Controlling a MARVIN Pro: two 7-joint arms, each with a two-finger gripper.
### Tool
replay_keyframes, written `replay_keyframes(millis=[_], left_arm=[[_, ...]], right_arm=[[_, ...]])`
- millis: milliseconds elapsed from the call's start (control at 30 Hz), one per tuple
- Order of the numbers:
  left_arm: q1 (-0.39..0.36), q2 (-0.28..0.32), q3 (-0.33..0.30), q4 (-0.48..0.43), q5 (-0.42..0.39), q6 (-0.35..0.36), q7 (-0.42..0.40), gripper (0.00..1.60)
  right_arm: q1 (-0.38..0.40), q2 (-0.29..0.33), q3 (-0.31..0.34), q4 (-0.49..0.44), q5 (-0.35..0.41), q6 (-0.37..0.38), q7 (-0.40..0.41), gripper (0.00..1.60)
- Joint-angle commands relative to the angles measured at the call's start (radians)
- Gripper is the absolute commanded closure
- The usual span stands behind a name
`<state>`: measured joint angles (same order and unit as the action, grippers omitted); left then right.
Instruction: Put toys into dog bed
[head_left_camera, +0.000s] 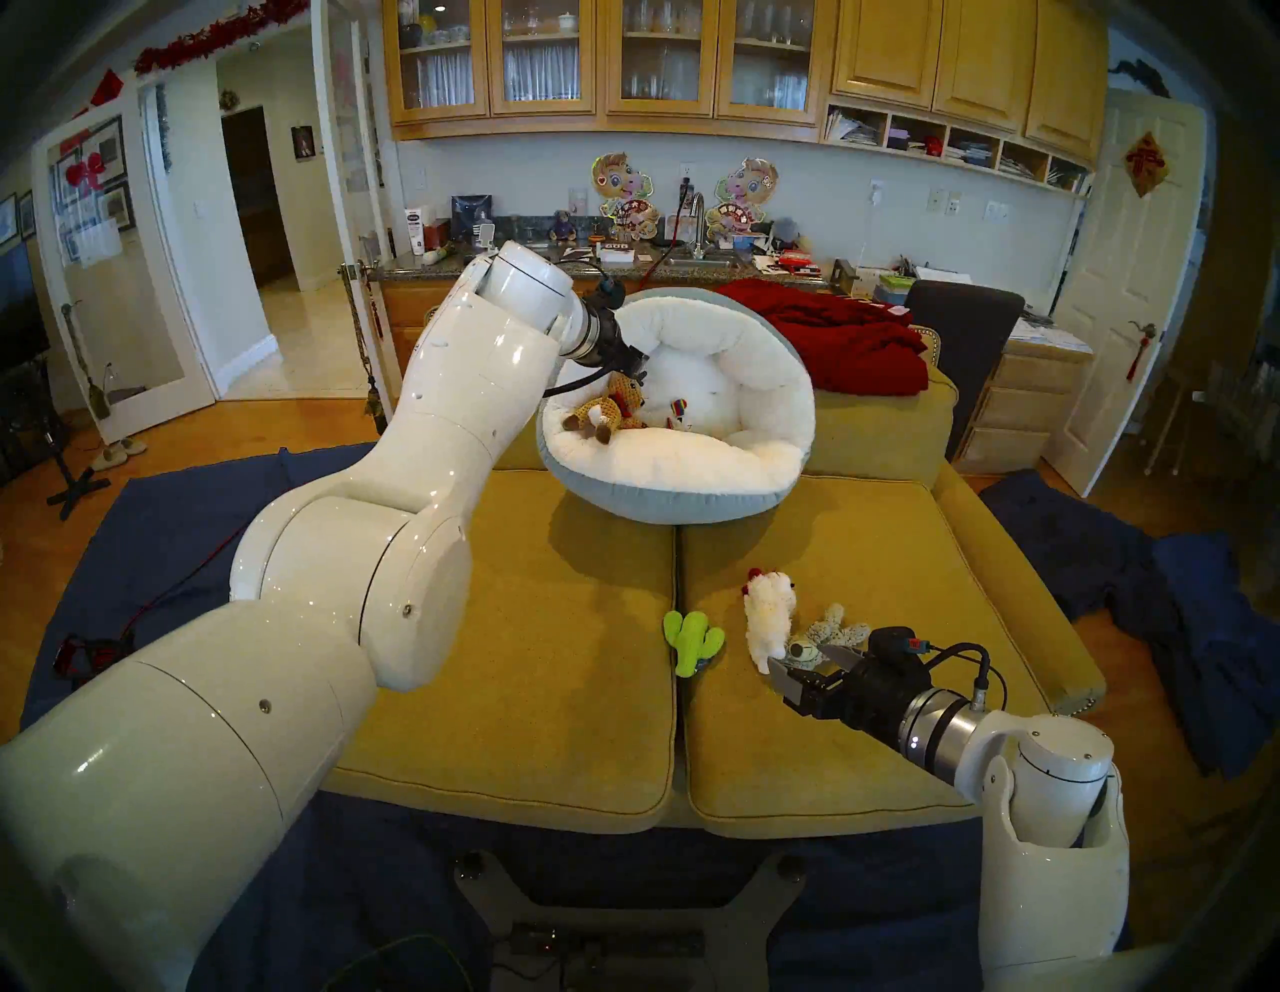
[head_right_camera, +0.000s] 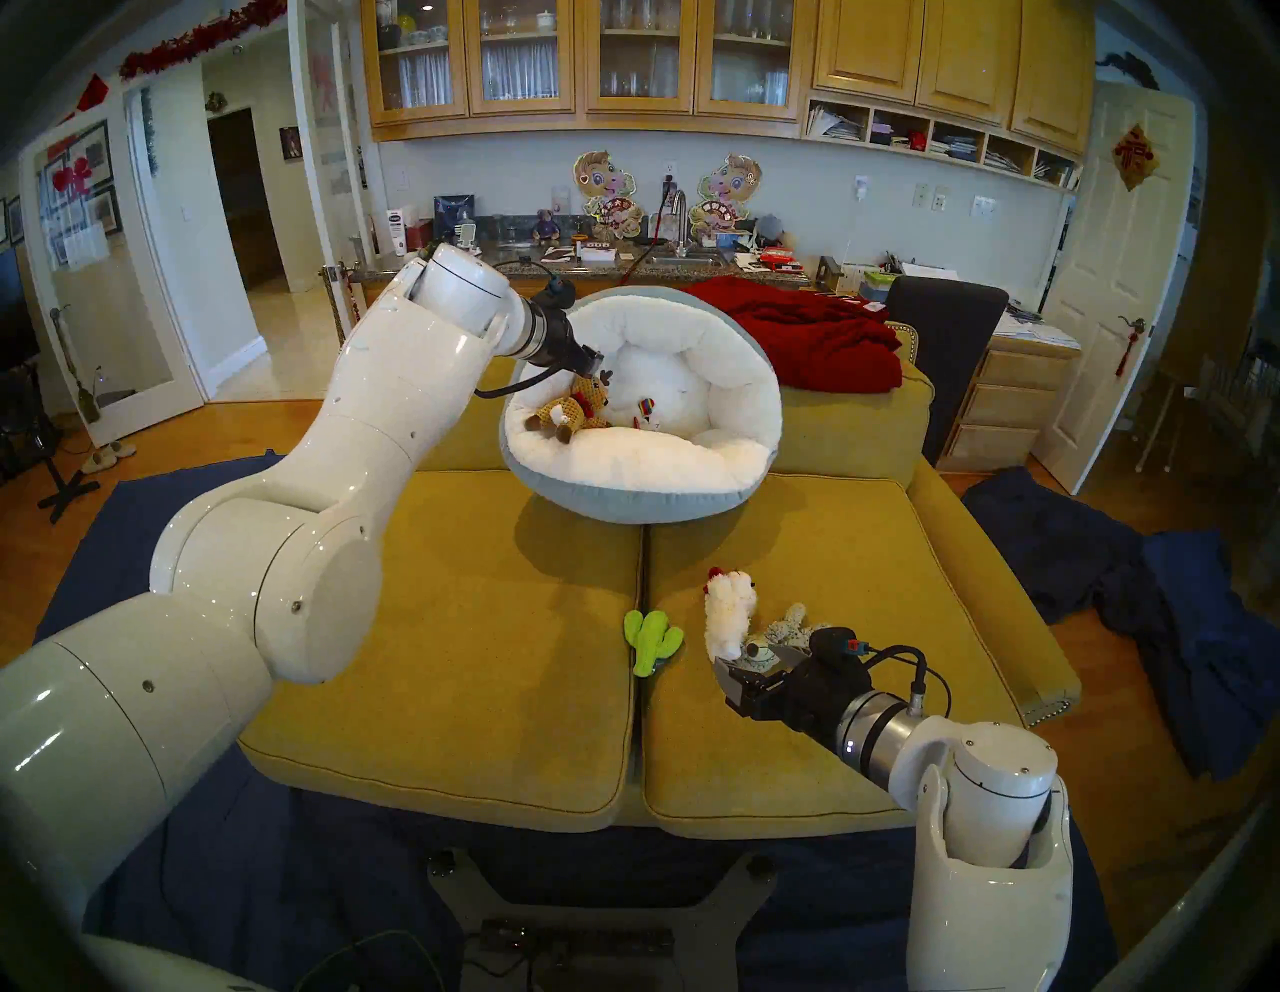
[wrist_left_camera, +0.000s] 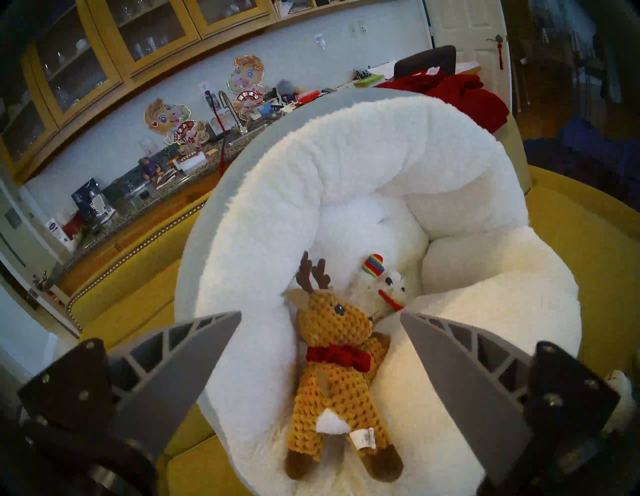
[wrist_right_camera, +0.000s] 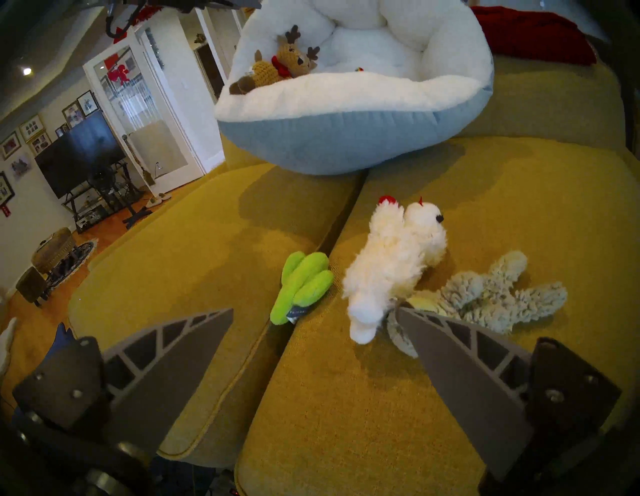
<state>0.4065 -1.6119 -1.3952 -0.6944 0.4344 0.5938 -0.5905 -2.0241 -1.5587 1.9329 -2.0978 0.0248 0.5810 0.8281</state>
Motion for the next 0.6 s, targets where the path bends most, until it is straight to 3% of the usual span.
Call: replay_keyframes(millis=[0, 200, 567], left_arm=[[-0.111, 0.010, -0.023, 0.065, -0.031, -0.065, -0.045, 0.00], [-0.083, 0.019, -0.018, 0.105, -0.062, -0.177, -0.168, 0.00], [0.057, 0.049, 0.011, -0.056, -0.077, -0.263, -0.327, 0.00]], right_arm=[[0.013, 0.002, -0.001, -0.082, 0.008, -0.013, 0.007, 0.00], [-0.007, -0.006, 0.002, -0.121, 0.004, -0.007, 0.005, 0.00], [-0.017, -0.014, 0.003, -0.137, -0.002, -0.002, 0.001, 0.00]])
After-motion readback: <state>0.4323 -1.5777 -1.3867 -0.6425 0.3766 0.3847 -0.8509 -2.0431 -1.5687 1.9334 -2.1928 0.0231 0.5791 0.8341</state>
